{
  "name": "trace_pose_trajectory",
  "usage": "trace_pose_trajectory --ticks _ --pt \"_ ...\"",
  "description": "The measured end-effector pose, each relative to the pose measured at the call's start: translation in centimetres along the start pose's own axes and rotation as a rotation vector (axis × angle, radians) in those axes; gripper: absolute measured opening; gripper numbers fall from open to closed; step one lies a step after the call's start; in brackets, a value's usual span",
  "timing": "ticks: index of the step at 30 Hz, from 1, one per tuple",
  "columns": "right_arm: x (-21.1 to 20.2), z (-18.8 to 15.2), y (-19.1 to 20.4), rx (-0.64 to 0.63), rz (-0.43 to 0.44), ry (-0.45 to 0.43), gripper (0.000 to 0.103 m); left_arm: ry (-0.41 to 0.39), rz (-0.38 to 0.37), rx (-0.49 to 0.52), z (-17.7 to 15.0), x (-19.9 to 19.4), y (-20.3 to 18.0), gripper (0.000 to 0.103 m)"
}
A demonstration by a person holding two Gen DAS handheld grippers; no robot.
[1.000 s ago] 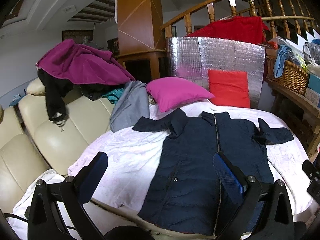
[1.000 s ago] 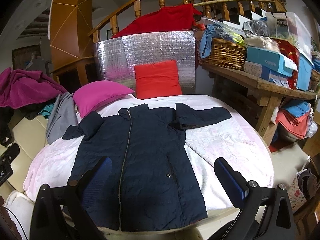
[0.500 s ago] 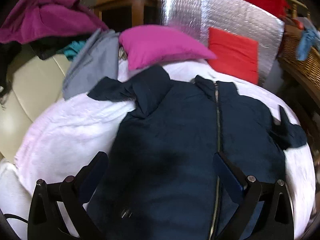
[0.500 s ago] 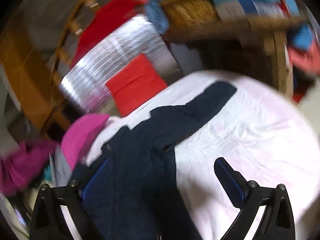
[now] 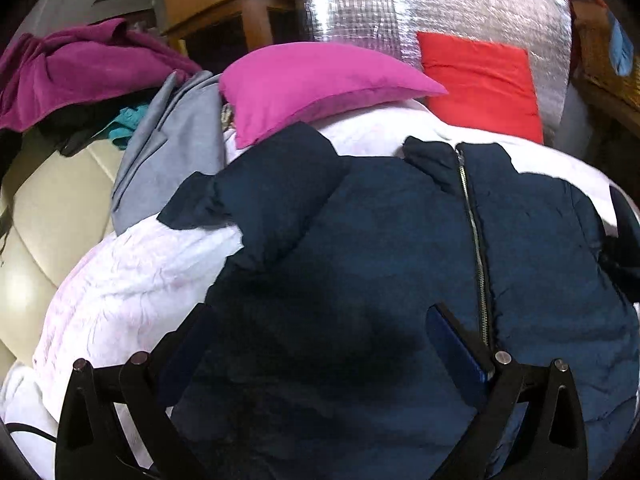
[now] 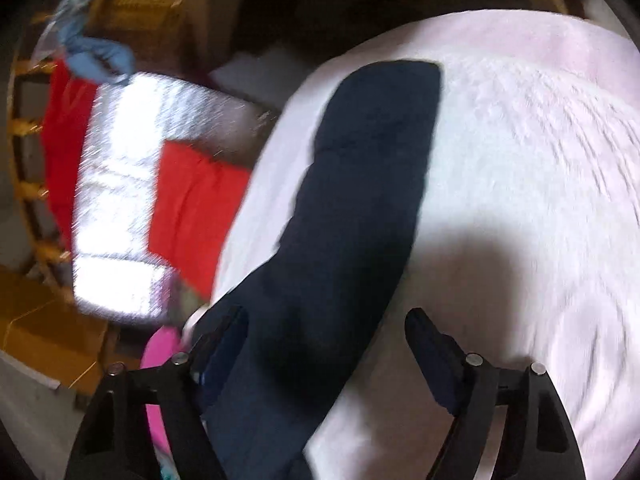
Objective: Fold large clothes
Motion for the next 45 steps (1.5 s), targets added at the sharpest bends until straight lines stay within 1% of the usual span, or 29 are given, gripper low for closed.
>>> trace_pose_trajectory --ticks 1,2,3,4,5,7,8,10,12,15,16,18,21,23,24,26,27,28,29,30,31,32,34,36,38,39,42,43,45 --pt "0.2 0.5 0.0 0.003 -0.007 -0.029 0.071 -0.003 0.005 0.015 0.0 0.1 -0.2 0.103" --pt "0.4 0.8 0.2 -0.01 -0.015 -0.05 0.06 -0.006 0.009 0.026 0.0 0.2 -0.3 0.103" --pt "1.1 0.9 0.4 -0.03 -0.032 -0.043 0.054 -0.007 0.011 0.036 -0.1 0.2 -0.4 0.103" --pt "1.6 0.7 0.4 -0.044 -0.04 -0.034 0.034 -0.008 0.012 0.041 0.1 0.4 -0.5 0.103" --pt "2.2 0.4 0.2 -0.05 -0.039 -0.02 0.018 -0.009 0.016 0.045 0.1 0.4 -0.4 0.103" --pt "2.1 0.3 0.8 -0.042 -0.031 -0.048 0.015 -0.012 0.027 0.034 0.4 0.5 0.0 0.103" --pt "1.6 0.1 2.1 -0.073 -0.017 -0.063 0.012 -0.012 0.029 0.023 0.5 0.5 0.3 0.103" --pt "0.2 -0.5 5.4 -0.149 0.033 -0.089 0.012 -0.016 0.027 -0.016 1.0 0.5 1.1 0.103" --pt "-1.7 -2.0 9.3 -0.227 0.108 -0.103 0.012 -0.025 0.03 -0.053 1.5 0.3 2.0 0.103" --pt "-4.4 -6.6 15.6 -0.358 0.234 -0.08 0.012 -0.036 0.045 -0.085 1.8 0.0 3.3 0.103" --pt "-5.3 -8.8 17.8 -0.411 0.279 -0.059 0.012 -0.04 0.048 -0.1 1.9 -0.1 3.8 0.103" --pt "-6.4 -13.2 20.6 -0.489 0.337 -0.011 0.012 -0.04 0.051 -0.129 2.0 -0.3 4.9 0.103" --pt "-6.4 -20.7 23.2 -0.558 0.403 0.121 0.012 -0.04 0.062 -0.18 1.9 -0.5 7.0 0.103" --pt "-5.7 -26.3 23.7 -0.617 0.401 0.211 0.012 -0.038 0.074 -0.205 1.9 -0.4 8.0 0.103" --pt "-5.0 -28.0 23.6 -0.634 0.394 0.239 0.013 -0.036 0.077 -0.217 1.9 -0.4 8.6 0.103" --pt "-3.0 -32.0 22.2 -0.611 0.352 0.328 0.017 -0.031 0.078 -0.235 1.8 -0.2 9.3 0.103" --pt "-1.9 -33.2 21.5 -0.585 0.333 0.375 0.021 -0.024 0.077 -0.245 1.7 0.0 9.7 0.103" --pt "-0.3 -34.3 20.8 -0.563 0.311 0.428 0.037 -0.021 0.076 -0.246 1.6 0.0 9.9 0.103" --pt "0.8 -35.9 19.3 -0.532 0.277 0.502 0.057 -0.019 0.076 -0.244 1.4 0.0 10.1 0.103" --pt "1.6 -36.3 18.4 -0.508 0.25 0.538 0.062 -0.016 0.075 -0.239 1.4 0.2 10.2 0.103" --pt "1.9 -36.7 17.3 -0.472 0.22 0.574 0.064 -0.014 0.069 -0.231 1.4 0.3 10.2 0.103" --pt "1.5 -36.8 16.5 -0.448 0.215 0.591 0.064 -0.013 0.062 -0.223 1.3 0.3 10.2 0.103" --pt "0.4 -35.5 16.8 -0.431 0.248 0.598 0.064 -0.016 0.041 -0.208 1.4 0.2 9.9 0.103" --pt "-2.0 -33.6 17.5 -0.444 0.297 0.574 0.065 -0.026 0.012 -0.198 1.6 0.0 9.3 0.103" --pt "-4.7 -30.2 17.7 -0.445 0.341 0.486 0.065 -0.033 -0.025 -0.19 1.8 -0.2 8.3 0.103" --pt "-5.7 -28.8 17.4 -0.446 0.339 0.439 0.065 -0.035 -0.06 -0.174 1.9 -0.3 7.1 0.103" --pt "-6.7 -22.5 15.1 -0.432 0.245 0.221 0.065 -0.049 -0.149 -0.114 2.2 -0.8 3.6 0.103" --pt "-6.4 -20.5 13.7 -0.413 0.202 0.172 0.065 -0.053 -0.173 -0.097 2.2 -1.0 2.7 0.103" --pt "-5.3 -18.2 11.6 -0.369 0.135 0.138 0.065 -0.059 -0.255 -0.052 2.4 -1.4 -0.4 0.103"
Point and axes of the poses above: each gripper's, at about its wrist camera, not at the fingertips, and x roughly the way its jaws point, y to its left, z to its top, the point moved 7 cm from there along x, roughly the way its jaws point, and after that the axes turned 2 degrees about -y, right-handed, at the moved point
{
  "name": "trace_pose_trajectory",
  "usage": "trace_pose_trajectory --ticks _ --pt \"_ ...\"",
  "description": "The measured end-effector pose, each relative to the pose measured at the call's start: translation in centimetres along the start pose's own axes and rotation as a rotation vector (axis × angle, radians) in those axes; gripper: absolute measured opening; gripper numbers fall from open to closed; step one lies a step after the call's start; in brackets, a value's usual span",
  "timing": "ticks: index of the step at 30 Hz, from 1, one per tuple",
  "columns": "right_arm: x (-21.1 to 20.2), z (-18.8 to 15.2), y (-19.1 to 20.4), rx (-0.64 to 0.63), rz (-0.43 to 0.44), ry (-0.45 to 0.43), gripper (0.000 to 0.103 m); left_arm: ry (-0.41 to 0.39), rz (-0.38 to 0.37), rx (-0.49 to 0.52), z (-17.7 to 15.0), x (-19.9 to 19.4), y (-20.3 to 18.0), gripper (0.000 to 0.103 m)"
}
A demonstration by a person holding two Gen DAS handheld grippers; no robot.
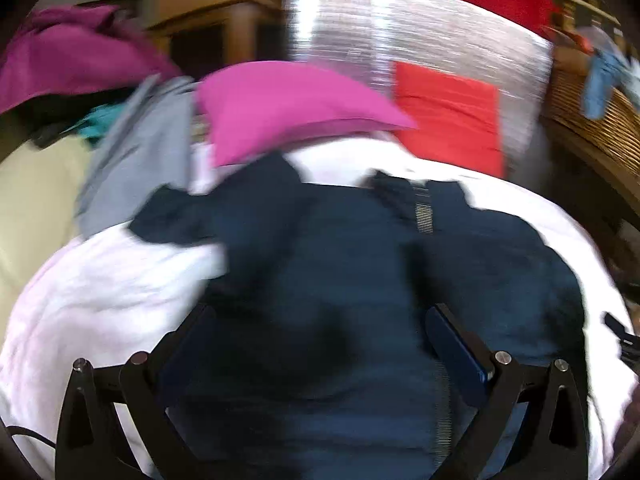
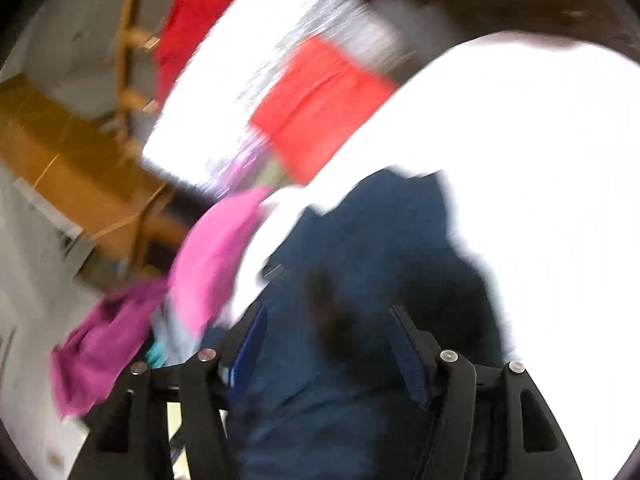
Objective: Fold large clothes
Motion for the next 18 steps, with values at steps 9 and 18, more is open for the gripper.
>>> trace_pose_trajectory --ticks 9,18 --pt "3.9 3.2 -4.8 0.071 -0.048 0.018 0.062 -0.006 -0.066 0.217 -0.7 2.5 -10.4 0.103" --pt "7.8 1.6 -4.7 0.057 -0.11 0.113 0.04 0.103 -0.025 0.275 -1.6 8.6 -11.5 0.046"
Point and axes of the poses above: each gripper's, at about its wrist camera, not at the fingertips, and x roughly the way its jaws point, y to its left, z to its top, the point moved 7 cm from there along x, roughly the way its jaws point, and after that the axes turned 2 degrees about -y, right-handed, at the moved point
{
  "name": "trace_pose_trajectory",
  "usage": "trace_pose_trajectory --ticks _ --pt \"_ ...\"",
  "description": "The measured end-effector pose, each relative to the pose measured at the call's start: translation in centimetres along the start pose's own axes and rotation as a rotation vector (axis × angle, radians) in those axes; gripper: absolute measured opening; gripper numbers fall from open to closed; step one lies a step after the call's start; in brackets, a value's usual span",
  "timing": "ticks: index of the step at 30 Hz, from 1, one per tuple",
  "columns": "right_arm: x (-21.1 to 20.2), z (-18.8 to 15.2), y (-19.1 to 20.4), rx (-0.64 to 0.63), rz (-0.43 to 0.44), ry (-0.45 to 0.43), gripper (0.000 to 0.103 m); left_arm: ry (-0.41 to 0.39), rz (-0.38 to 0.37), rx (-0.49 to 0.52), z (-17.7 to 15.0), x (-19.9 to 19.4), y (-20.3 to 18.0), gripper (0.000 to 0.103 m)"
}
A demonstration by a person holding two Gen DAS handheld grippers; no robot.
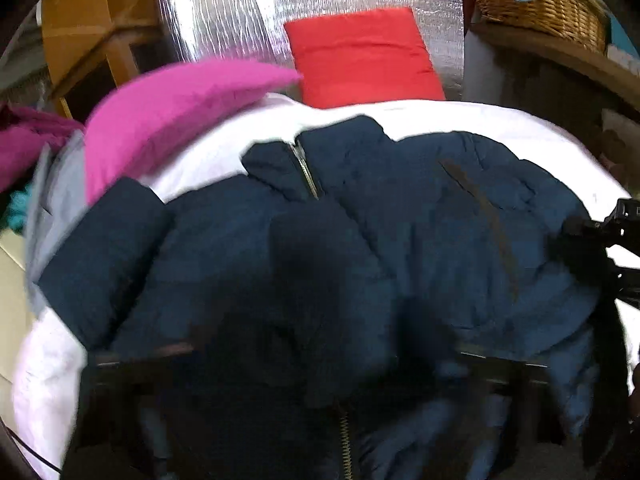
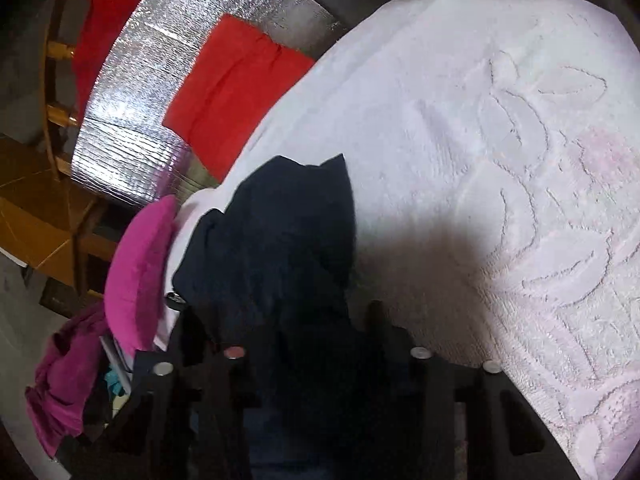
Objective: Fold large clothes
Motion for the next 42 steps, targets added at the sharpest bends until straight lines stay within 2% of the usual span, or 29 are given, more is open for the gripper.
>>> trace_pose_trajectory --ticks 1,2,3,11,13,14,15,17,19,20,22,24,26,29,31,33,34,36,37,38,39,40,42 --pt "0.0 0.0 0.1 -0.001 -0.004 -0.001 0.04 0.012 -0.028 -0.023 -0.1 0.3 0.3 0.035" --pt "0.1 0.0 0.3 -0.01 -0.016 -0.005 0.039 0.017 -0.032 -0.036 -0.1 0.3 0.6 0.024" --pt "0.1 0.0 0.3 -0.015 -0.024 -0.009 0.039 0.016 -0.018 -0.053 0.1 0.1 1.5 0.017" --pt "-0.2 -0.5 -0.1 0.009 -0.049 -0.019 0.039 0.002 -0.013 -0.269 1.1 -2.4 9.9 0.016" --pt "-0.9 -0.4 0.2 -0.009 -0.086 -0.023 0.043 0.031 -0.024 -0.299 0.7 -2.7 10.9 0.022" --pt "-1.7 -0.2 0.9 -0.038 -0.115 -0.051 0.048 0.043 -0.029 -0.311 0.6 -2.8 11.2 0.032" --pt "-2.6 0.1 1.4 -0.064 -0.133 -0.084 0.05 0.046 -0.029 -0.326 0.3 -3.3 11.6 0.047" --pt "-5.5 0.8 3.3 -0.146 -0.159 -0.213 0.059 0.029 0.011 -0.331 0.3 -4.0 12.5 0.064" --pt "-7.3 0.6 5.7 -0.213 -0.089 -0.275 0.06 0.001 0.069 -0.311 0.3 -4.9 13.4 0.064" --pt "-7.4 0.2 6.8 -0.231 -0.03 -0.262 0.06 -0.012 0.097 -0.301 0.3 -5.3 13.8 0.065" --pt "-5.6 -1.6 9.1 -0.214 0.147 -0.138 0.061 -0.026 0.145 -0.301 0.3 -5.9 14.6 0.067" --pt "-2.7 -3.6 9.8 -0.129 0.249 -0.004 0.062 -0.026 0.178 -0.315 0.0 -6.2 15.5 0.069" --pt "0.3 -5.5 10.1 -0.05 0.295 0.111 0.063 -0.016 0.214 -0.319 -0.5 -6.2 16.6 0.07" --pt "3.1 -6.7 10.0 -0.016 0.263 0.142 0.071 0.002 0.27 -0.311 -1.5 -6.0 18.1 0.07" --pt "4.1 -7.4 10.4 0.031 0.3 0.183 0.072 0.02 0.289 -0.316 -2.3 -5.9 19.3 0.07" --pt "3.4 -8.2 12.9 0.053 0.452 0.209 0.072 0.032 0.299 -0.335 -2.8 -5.7 20.3 0.07" --pt "2.0 -8.5 15.2 0.034 0.601 0.224 0.072 0.035 0.301 -0.354 -2.9 -5.7 20.9 0.07" --pt "-0.9 -9.2 18.9 -0.017 0.823 0.267 0.072 0.03 0.295 -0.393 -3.0 -5.9 21.5 0.07" --pt "-2.4 -9.4 20.2 -0.07 0.88 0.263 0.072 0.024 0.29 -0.41 -3.0 -6.1 21.8 0.07" --pt "-3.2 -9.4 20.6 -0.107 0.88 0.241 0.074 0.02 0.287 -0.419 -2.9 -6.2 21.9 0.07" --pt "-3.6 -9.1 20.4 -0.154 0.836 0.202 0.075 0.014 0.282 -0.423 -2.9 -6.4 21.9 0.07" --pt "-3.4 -8.7 19.8 -0.17 0.781 0.179 0.078 0.008 0.275 -0.421 -2.8 -6.5 21.8 0.07" --pt "-2.2 -7.4 16.9 -0.139 0.605 0.139 0.078 -0.004 0.26 -0.413 -2.5 -6.6 21.2 0.07"
Point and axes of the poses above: each gripper's, at about its wrist camera, not at the fingertips, and x roughly the way its jaws point, y to its left, z to its top, the point moved 7 cm from there along x, roughly the way its jaws point, and after that the axes turned 2 degrees about -y, right-handed, at the moved point
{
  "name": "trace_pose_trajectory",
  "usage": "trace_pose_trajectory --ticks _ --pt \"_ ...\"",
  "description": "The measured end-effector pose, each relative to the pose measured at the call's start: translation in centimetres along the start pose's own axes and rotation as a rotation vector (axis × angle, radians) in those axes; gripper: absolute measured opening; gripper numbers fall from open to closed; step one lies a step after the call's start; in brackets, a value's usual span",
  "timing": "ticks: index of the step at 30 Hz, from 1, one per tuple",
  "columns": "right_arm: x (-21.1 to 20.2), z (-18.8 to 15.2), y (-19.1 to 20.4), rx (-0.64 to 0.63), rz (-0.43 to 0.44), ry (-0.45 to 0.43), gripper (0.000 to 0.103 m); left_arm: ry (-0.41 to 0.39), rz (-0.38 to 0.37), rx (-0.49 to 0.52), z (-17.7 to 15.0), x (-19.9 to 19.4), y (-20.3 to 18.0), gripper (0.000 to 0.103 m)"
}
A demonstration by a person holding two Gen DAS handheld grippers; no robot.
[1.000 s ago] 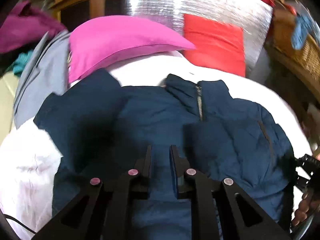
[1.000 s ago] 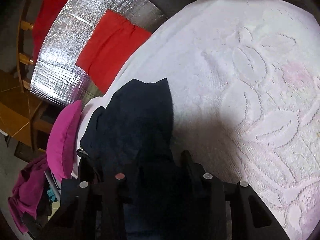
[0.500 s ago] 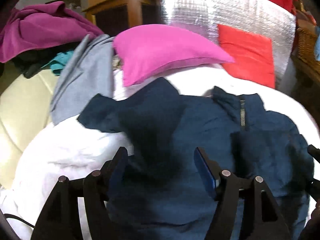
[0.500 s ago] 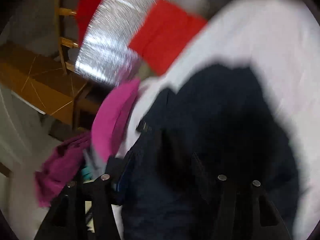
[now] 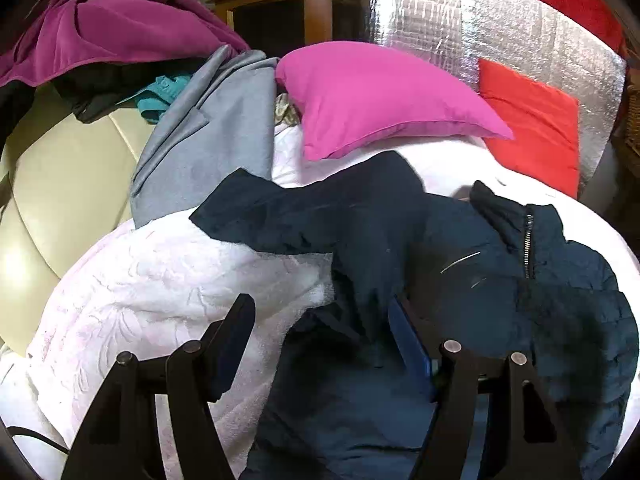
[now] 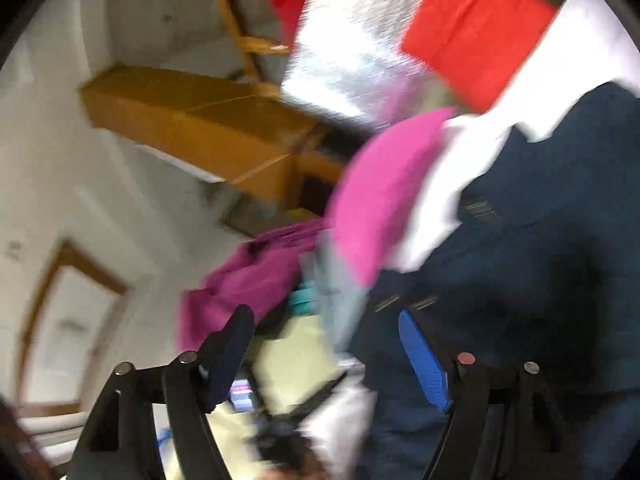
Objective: Fold large clothes
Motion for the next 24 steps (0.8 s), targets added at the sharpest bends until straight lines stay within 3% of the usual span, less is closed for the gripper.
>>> trace_pose_trajectory --ticks 5,9,10,12,14,17,20,22,24 --pt "-5.9 4.0 -5.9 -0.005 -0.423 -0.187 0.078 0.015 -0.067 0.031 -0.5 0.1 -1.9 0.07" --pt "-9.6 6.2 -9.3 -0.029 -0.661 -0.234 0.077 0.146 -0.142 -0.018 -2.3 2.3 -3.0 0.068" --pt "-10.4 6.4 -10.3 -0.01 -0.683 -0.235 0.077 0.178 -0.135 -0.027 -2.7 3.0 -3.0 0.065" --pt "-11.2 6.7 -12.4 0.022 -0.724 -0.224 0.076 0.223 -0.108 -0.043 -3.6 4.1 -3.0 0.048" --pt "-10.9 6.6 -13.7 0.038 -0.724 -0.189 0.075 0.266 -0.116 -0.088 -4.2 5.0 -3.1 0.046" --pt "-9.2 6.0 -14.7 0.057 -0.687 -0.115 0.066 0.278 -0.122 -0.123 -4.4 5.5 -3.5 0.046" --pt "-7.5 4.7 -15.1 0.051 -0.683 -0.059 0.054 0.301 -0.146 -0.16 -4.5 6.1 -3.9 0.062" --pt "-7.0 4.3 -15.0 -0.001 -0.729 -0.049 0.05 0.306 -0.154 -0.171 -4.5 6.4 -3.9 0.064" --pt "-7.2 4.0 -14.3 -0.033 -0.726 -0.054 0.032 0.298 -0.174 -0.186 -4.3 6.7 -3.9 0.063"
Point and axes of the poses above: each gripper's, at about its wrist camera, not at the fingertips, and x roughly the way its jaws point, y to its left, z to its top, the point moved 7 cm from there along x, roughly the way its jaws point, and after that the axes turned 2 degrees about -y, right-handed, at the moved point
